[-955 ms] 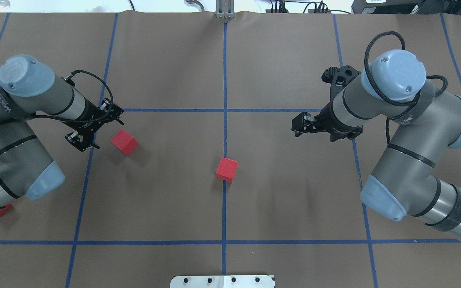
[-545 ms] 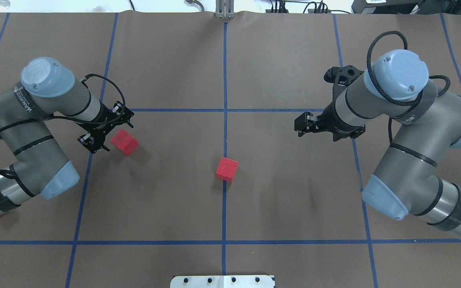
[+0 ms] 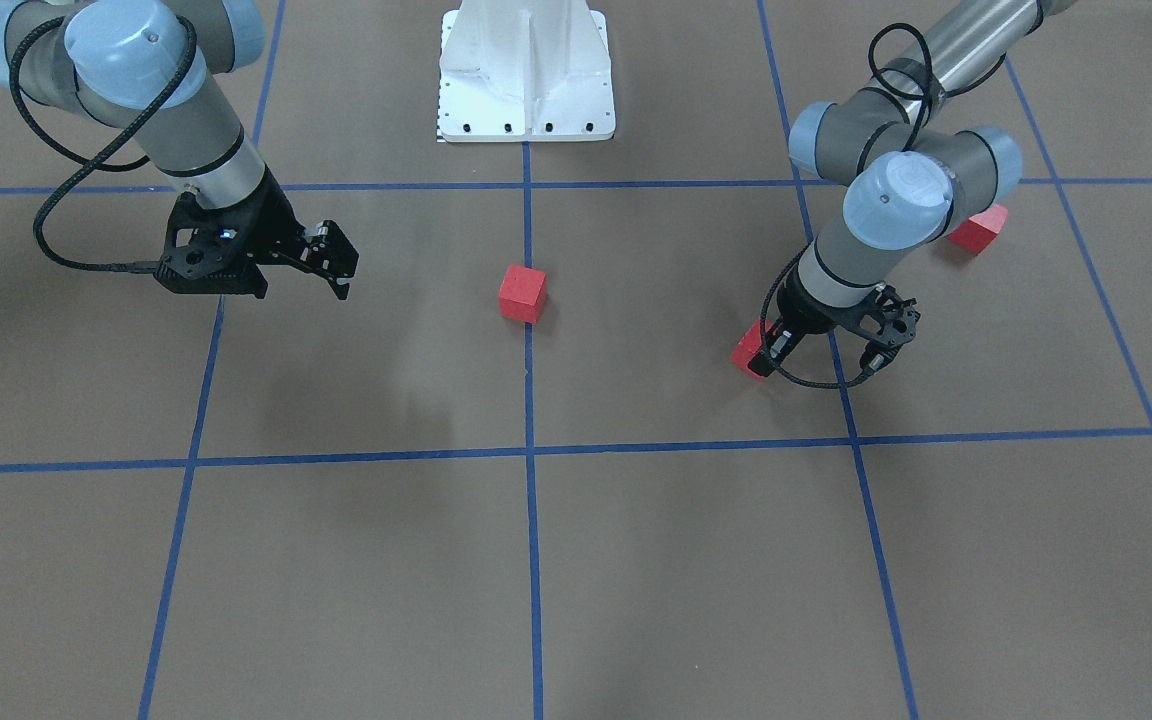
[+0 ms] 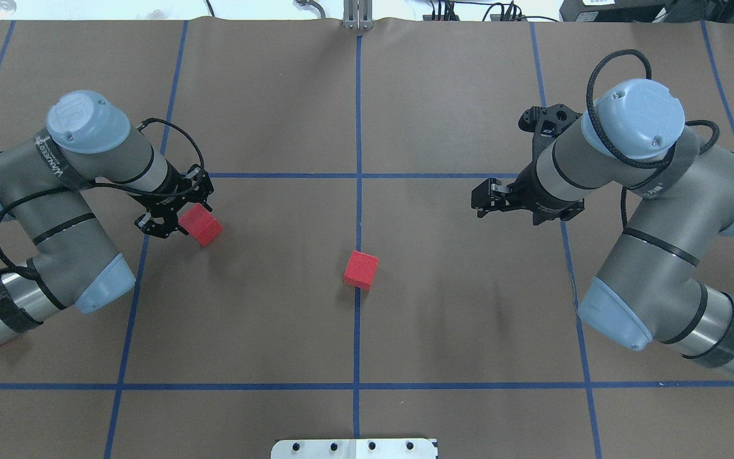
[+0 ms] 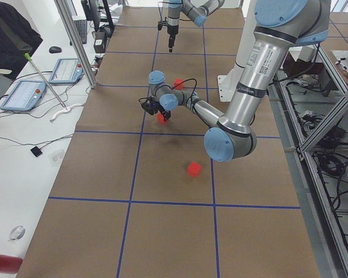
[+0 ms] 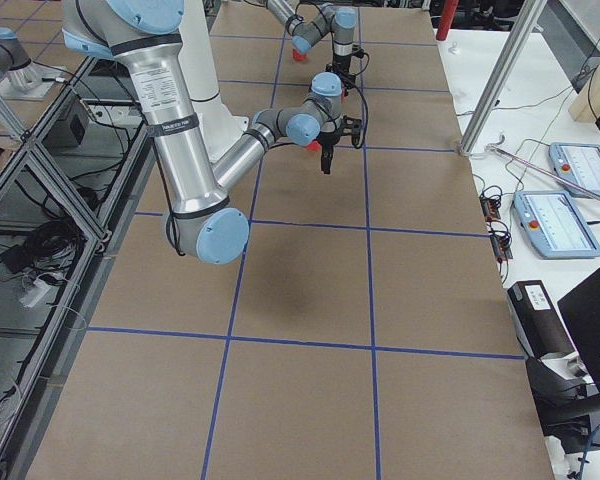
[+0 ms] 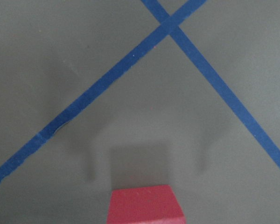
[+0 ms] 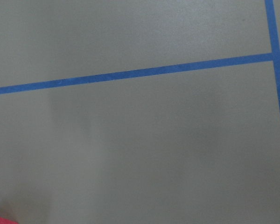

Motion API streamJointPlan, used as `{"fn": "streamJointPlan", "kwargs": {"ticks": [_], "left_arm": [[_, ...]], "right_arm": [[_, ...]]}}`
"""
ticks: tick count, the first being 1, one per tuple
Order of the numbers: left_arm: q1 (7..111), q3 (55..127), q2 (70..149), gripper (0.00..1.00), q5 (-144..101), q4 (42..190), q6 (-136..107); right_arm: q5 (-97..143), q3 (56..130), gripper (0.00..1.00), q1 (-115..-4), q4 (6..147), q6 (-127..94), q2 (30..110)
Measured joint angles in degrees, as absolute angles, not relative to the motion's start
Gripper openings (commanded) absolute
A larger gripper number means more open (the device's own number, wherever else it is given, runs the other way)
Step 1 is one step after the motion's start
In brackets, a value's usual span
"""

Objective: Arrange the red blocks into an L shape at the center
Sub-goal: 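Grasp the farther red cube with the left gripper, then set the cube with the left gripper beside the center cube, farther out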

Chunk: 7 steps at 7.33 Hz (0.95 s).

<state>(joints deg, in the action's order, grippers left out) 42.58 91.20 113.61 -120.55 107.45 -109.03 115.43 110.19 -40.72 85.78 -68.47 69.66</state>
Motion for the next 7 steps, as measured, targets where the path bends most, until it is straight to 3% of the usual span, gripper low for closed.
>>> {"fn": "streamJointPlan", "kwargs": {"ticks": [2,4,7], "left_arm": [[42.5,91.2,116.7,0.0,-120.8,106.0,-106.8],[42.1,90.4,124.6,0.0,-121.1,99.5,-92.4],[38.1,83.9,135.6,0.0,-118.1,94.3,-72.8]], "right_arm": [[115.7,110.1,1.0,-41.9,85.8,-67.8,70.1],[117.2,110.0,1.0,-45.1,85.9,-62.2,71.8],[118.8,109.2,1.0,-48.3,86.0,-56.4,73.8]]}}
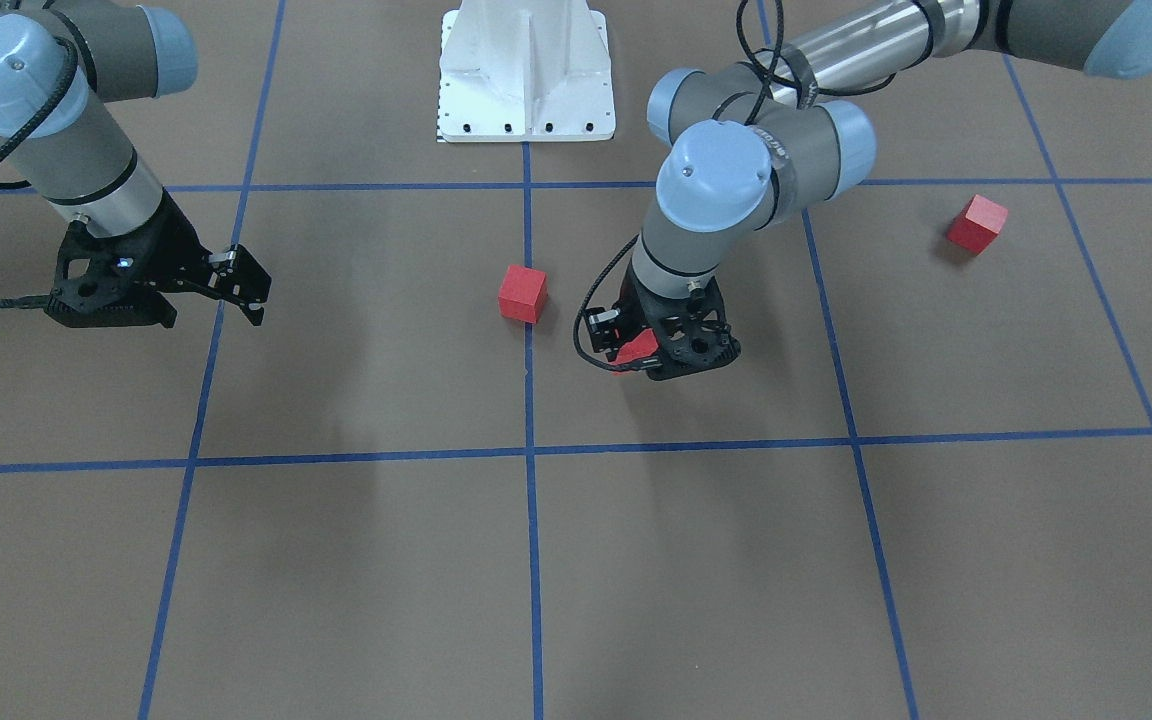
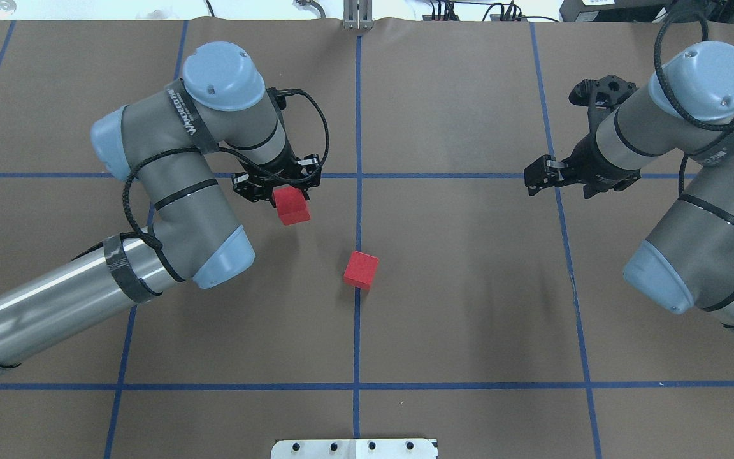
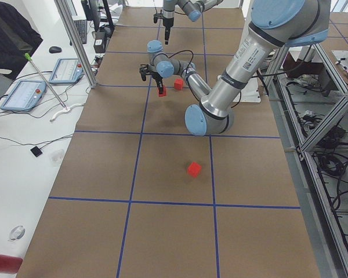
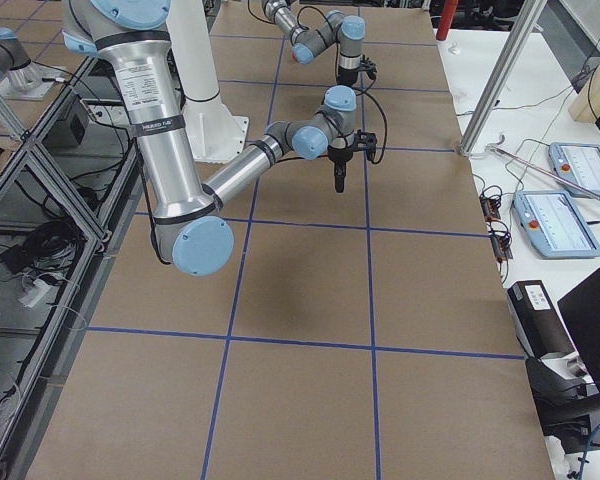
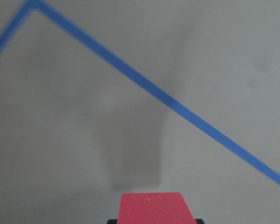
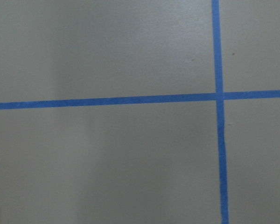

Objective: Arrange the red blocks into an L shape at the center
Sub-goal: 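Set the cube with the left gripper beside the center cube, farther out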

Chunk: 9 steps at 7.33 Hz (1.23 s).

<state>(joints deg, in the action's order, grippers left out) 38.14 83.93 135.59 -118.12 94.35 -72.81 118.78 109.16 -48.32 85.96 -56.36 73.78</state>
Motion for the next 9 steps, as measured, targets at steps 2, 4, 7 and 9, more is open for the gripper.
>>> {"fn": "streamJointPlan", "kwargs": {"ticks": [2,4,7,9], "left_arm": [[35.7,77.4,141.9,0.0,-116.0,94.3,-66.7],[34.1,71.5,147.1,0.0,-115.0,94.4,-64.8],[31.9,69.8,148.5,0.0,-113.8,94.3,-64.5],[31.4,70.1,148.3,0.0,-113.6,94.0,-64.5]], "right_arm": [[118.9,108.3,1.0,-49.4,86.0,-53.7,74.0],[119.0,107.8,1.0,-50.5,86.0,-51.5,74.2],[119.0,107.2,1.0,-50.9,86.0,-50.1,74.3],[118.9,107.1,1.0,-51.1,86.0,-49.9,74.4]]}}
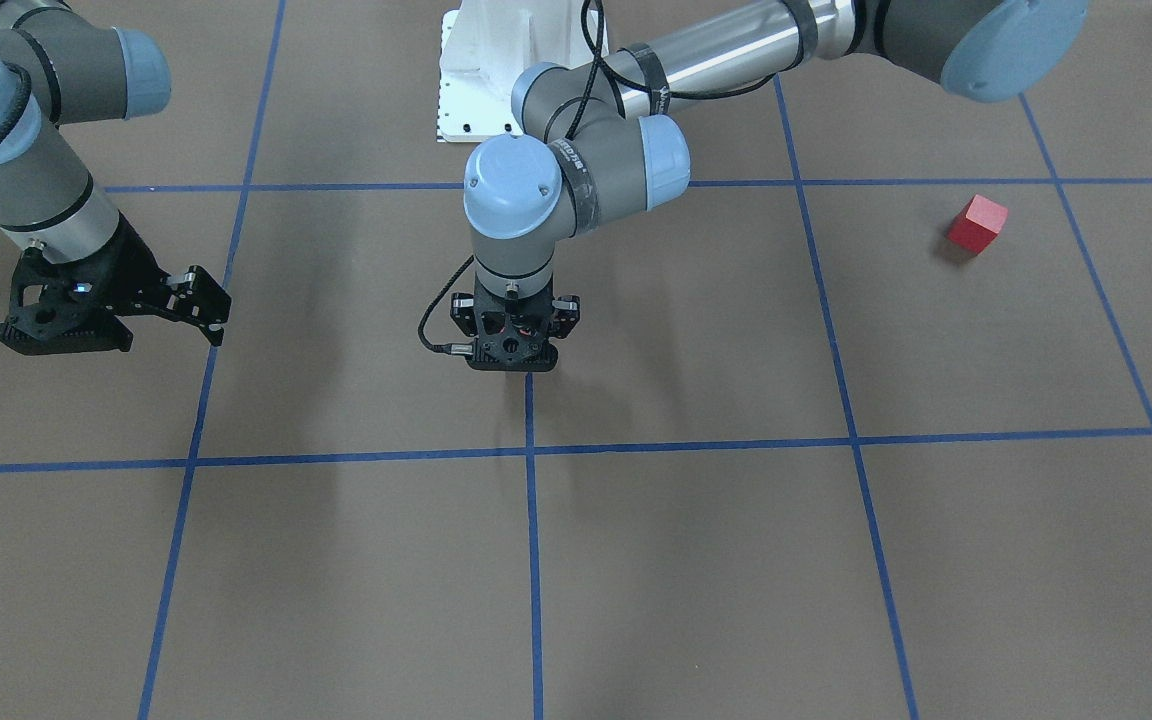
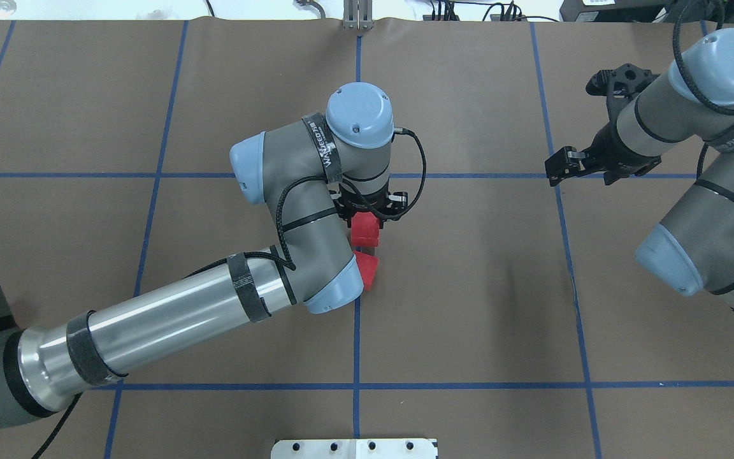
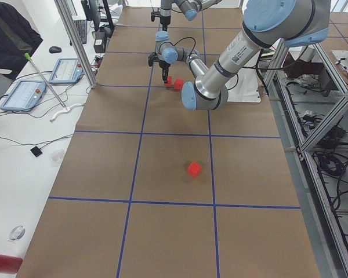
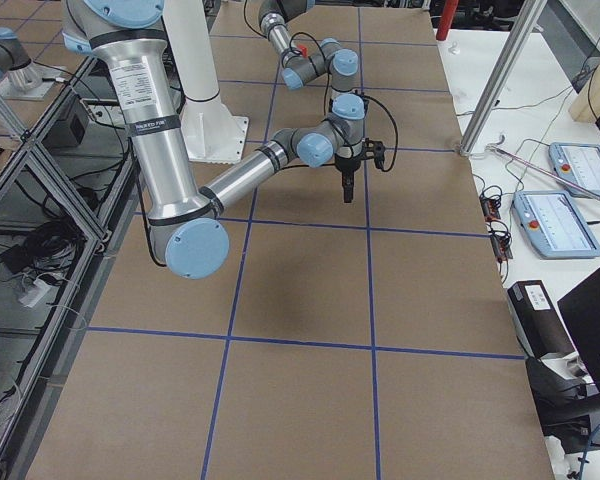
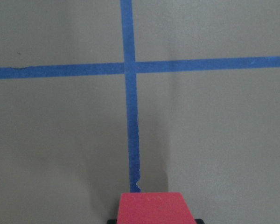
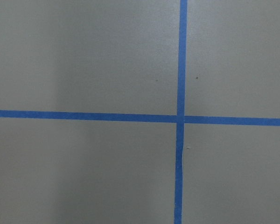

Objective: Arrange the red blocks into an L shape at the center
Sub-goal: 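Set the cube with the left gripper beside the center cube, farther out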

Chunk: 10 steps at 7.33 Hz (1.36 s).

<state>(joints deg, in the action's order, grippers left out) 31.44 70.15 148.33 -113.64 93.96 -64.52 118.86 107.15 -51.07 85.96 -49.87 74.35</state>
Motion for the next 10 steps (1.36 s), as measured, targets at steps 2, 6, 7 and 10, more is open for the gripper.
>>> {"fn": "streamJointPlan", "kwargs": {"ticks": [2,6,7,10], "left_arm": [[31.3,70.4,148.1,0.0,-113.6,93.8,-64.6],[31.2,71.1,148.0,0.0,-113.7,93.1,-65.2],[31.1,71.7,147.8,0.0,-113.8,92.7,-65.4],[30.9,72.1,147.7,0.0,-113.8,92.2,-67.6]], "right_arm": [[118.8,107.1,1.0,-51.2,86.0,-49.8,74.4],[118.8,107.1,1.0,-51.2,86.0,-49.7,74.3],[118.8,107.1,1.0,-51.2,86.0,-49.7,74.3],[118.8,107.1,1.0,-51.2,86.0,-49.7,74.3]]}}
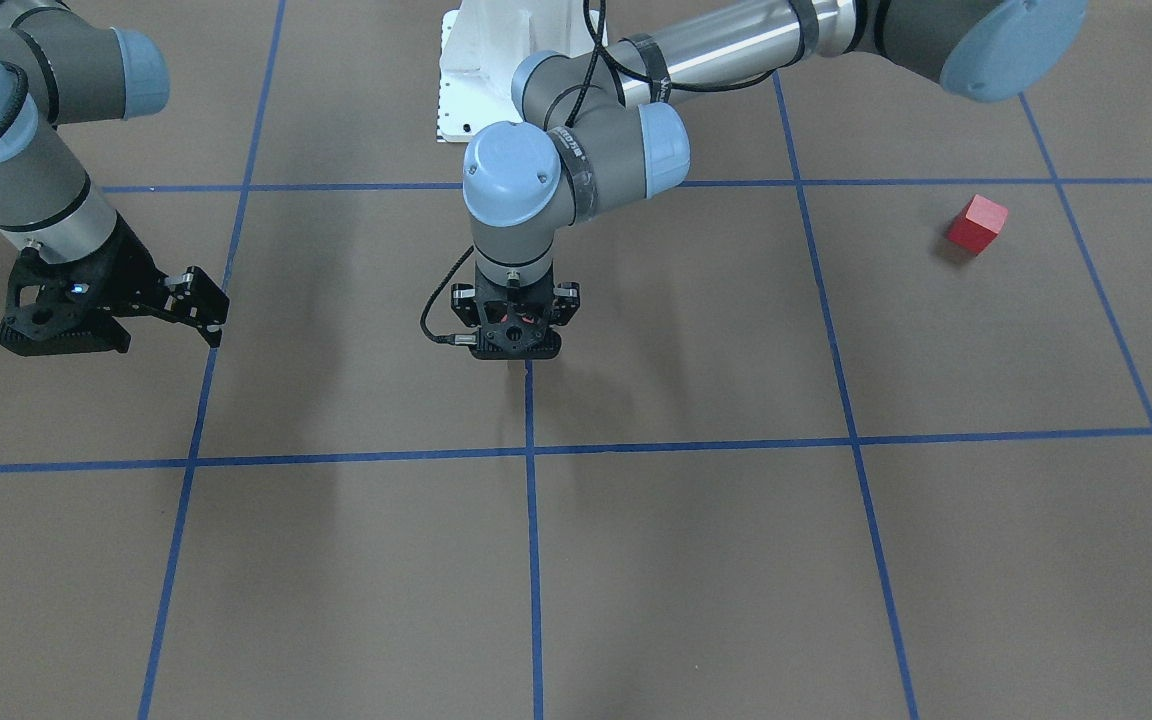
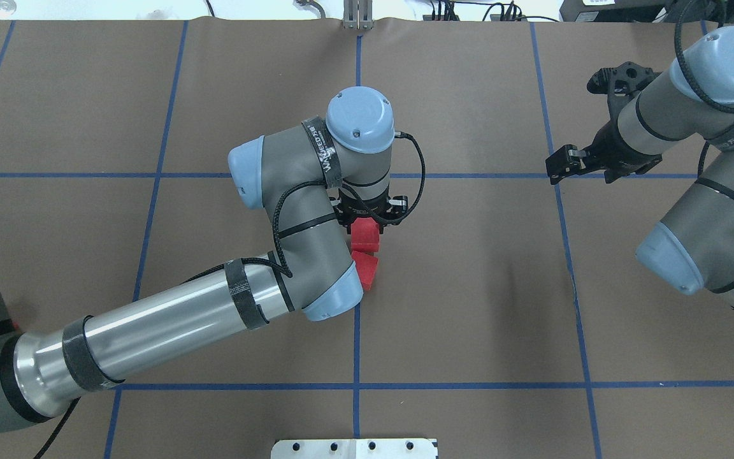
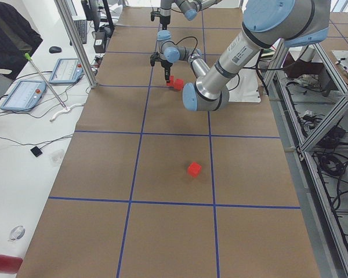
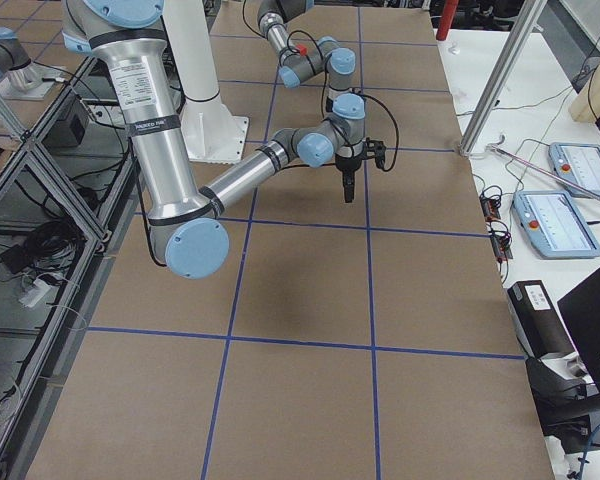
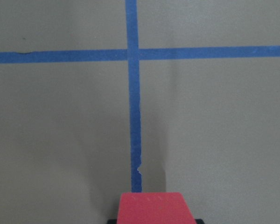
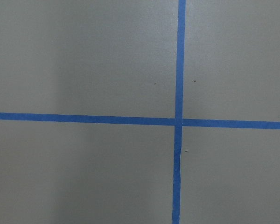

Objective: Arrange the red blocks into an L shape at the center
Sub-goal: 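Set the cube with the left gripper beside the center cube, farther out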

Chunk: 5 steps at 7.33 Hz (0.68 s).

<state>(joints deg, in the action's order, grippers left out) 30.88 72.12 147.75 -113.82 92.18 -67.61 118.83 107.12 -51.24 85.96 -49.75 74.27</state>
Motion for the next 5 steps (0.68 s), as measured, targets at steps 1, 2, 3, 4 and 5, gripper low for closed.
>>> {"fn": "streamJointPlan", "kwargs": {"ticks": [1,2,3,4,5], "left_arm": [[30.7,72.1,147.7,0.0,-113.8,92.1,-68.4],[30.6,72.2,147.7,0.0,-113.8,92.1,-69.3],[30.4,72.2,147.7,0.0,-113.9,92.1,-70.2],[30.2,72.3,147.5,0.0,-113.9,92.1,-71.1],[30.1,73.2,146.7,0.0,-114.0,92.1,-71.5]], "right_arm": [[118.8,107.1,1.0,-51.2,86.0,-49.7,74.3],[118.8,107.0,1.0,-51.2,86.0,-49.7,74.3],[118.8,106.9,1.0,-51.2,86.0,-49.7,74.2],[118.8,106.9,1.0,-51.2,85.9,-49.7,74.2],[118.8,106.8,1.0,-51.2,85.9,-49.7,74.2]]}}
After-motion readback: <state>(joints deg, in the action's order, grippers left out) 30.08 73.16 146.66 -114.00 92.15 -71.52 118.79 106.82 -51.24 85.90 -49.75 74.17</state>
